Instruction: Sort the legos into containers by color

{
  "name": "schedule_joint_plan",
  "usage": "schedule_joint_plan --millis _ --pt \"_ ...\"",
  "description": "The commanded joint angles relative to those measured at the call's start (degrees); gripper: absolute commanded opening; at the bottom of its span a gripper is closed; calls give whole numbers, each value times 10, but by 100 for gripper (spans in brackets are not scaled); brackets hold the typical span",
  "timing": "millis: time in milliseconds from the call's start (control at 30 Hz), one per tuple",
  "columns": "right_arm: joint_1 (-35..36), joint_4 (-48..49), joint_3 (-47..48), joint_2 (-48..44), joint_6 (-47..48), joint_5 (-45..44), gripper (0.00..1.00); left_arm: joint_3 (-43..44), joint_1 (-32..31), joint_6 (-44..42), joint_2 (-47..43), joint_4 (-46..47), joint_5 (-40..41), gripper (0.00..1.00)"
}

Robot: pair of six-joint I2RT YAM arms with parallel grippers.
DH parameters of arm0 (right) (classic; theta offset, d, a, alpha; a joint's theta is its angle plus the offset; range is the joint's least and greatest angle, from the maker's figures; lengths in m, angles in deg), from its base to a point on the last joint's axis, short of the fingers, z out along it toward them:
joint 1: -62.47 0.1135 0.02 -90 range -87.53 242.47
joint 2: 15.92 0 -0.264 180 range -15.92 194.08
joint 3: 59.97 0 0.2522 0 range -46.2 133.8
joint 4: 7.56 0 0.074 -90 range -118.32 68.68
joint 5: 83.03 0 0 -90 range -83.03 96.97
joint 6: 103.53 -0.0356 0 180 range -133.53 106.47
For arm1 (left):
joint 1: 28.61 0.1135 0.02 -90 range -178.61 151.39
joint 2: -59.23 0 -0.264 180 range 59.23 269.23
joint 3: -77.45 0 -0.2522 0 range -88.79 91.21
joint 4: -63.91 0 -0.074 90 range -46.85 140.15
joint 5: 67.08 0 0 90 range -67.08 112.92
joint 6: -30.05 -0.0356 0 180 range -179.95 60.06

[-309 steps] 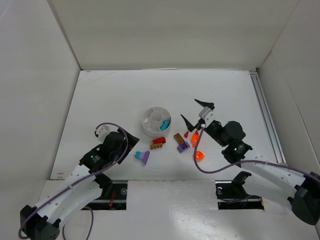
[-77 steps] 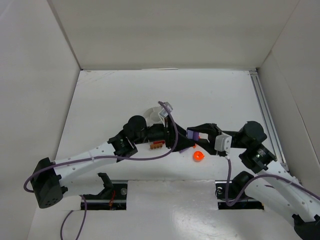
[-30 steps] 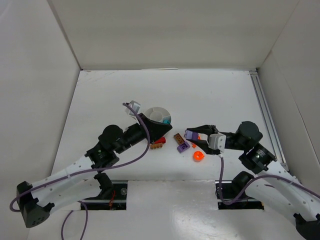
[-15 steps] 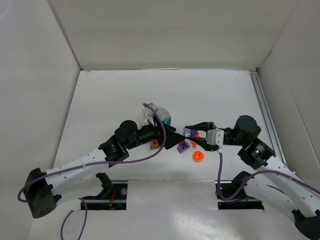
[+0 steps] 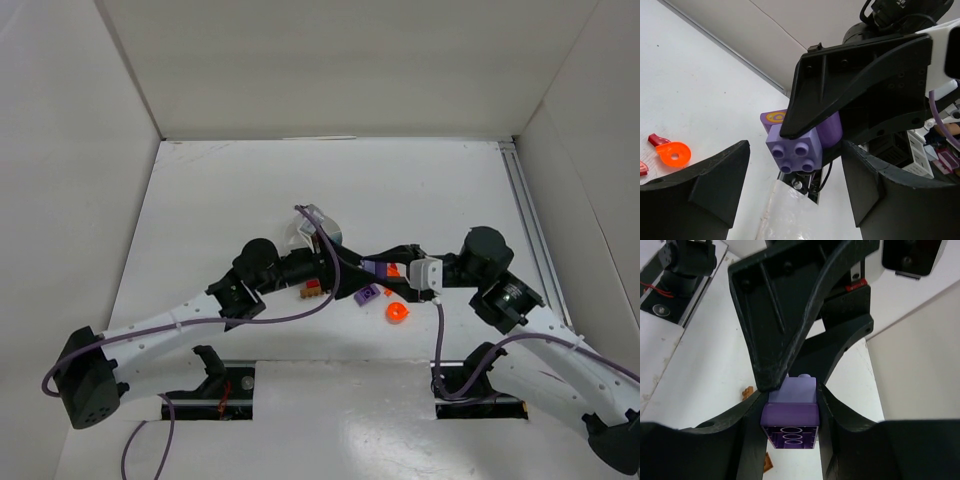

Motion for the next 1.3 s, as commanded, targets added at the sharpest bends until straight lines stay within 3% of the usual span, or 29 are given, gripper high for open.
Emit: schedule_joint_plan --millis 0,233,367,400,600,833,933,1267 --pt "5 50 29 2 -5 32 38 25 -1 4 11 58 -23 70" --pt "5 50 34 8 -5 45 38 30 -1 21 23 93 -35 54" --pt "5 50 29 8 -5 38 40 30 -1 21 23 93 -35 30" --pt "5 50 29 8 -5 30 40 30 -1 21 23 93 -35 18" --pt "5 50 29 8 -10 11 45 25 -1 26 3 88 -35 0" --pt "5 50 29 13 -16 11 69 14 -1 26 -27 83 -13 0" --pt "5 50 34 13 -16 9 74 14 -1 20 -39 69 1 0" --pt "5 43 40 -4 -32 -3 70 14 -1 3 -44 20 20 0"
